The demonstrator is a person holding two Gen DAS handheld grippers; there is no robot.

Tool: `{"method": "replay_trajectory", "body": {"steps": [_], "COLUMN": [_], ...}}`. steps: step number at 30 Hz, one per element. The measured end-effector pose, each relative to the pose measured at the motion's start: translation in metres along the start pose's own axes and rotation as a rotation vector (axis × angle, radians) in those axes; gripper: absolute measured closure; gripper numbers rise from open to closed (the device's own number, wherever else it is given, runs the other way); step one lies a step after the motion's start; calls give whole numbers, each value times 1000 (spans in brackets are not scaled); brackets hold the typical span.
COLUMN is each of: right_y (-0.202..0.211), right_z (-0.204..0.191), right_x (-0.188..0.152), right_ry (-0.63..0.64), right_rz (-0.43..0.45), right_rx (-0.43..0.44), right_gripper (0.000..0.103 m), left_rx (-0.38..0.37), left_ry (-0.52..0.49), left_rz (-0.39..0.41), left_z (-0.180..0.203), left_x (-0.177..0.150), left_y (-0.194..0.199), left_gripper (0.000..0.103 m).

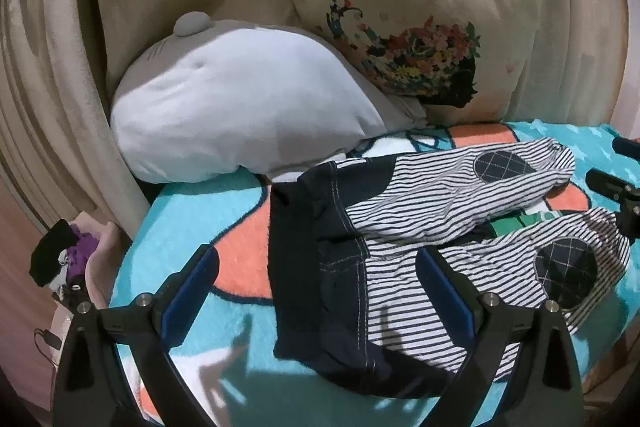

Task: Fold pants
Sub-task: 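Move both grippers over the striped pants toward the leg cuffs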

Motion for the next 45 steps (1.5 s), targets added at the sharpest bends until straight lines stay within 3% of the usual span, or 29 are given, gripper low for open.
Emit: {"method": "replay_trajectory", "body": {"steps": [45], "right_y": [-39], "right_z": [2], "right_x": [-8], "right_ry": [-5], "right_rz": [-124], "right_rx": [22], "right_gripper": [2], "left_rx": [-55], "left_ry": [38], "left_rz": [-95], "left_z": [0], "left_x": [-7], "left_y": [-33], "left_gripper": [4]}}
Point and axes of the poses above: each gripper's, at about its wrist camera, not at the fingertips, and y roughly against the way its jaws point, z to its right, x to its top, the point moved 3 cm from there along -y, roughly the way its jaws point, and after that the axes turned 14 degrees about -x, right-handed, at the moved point
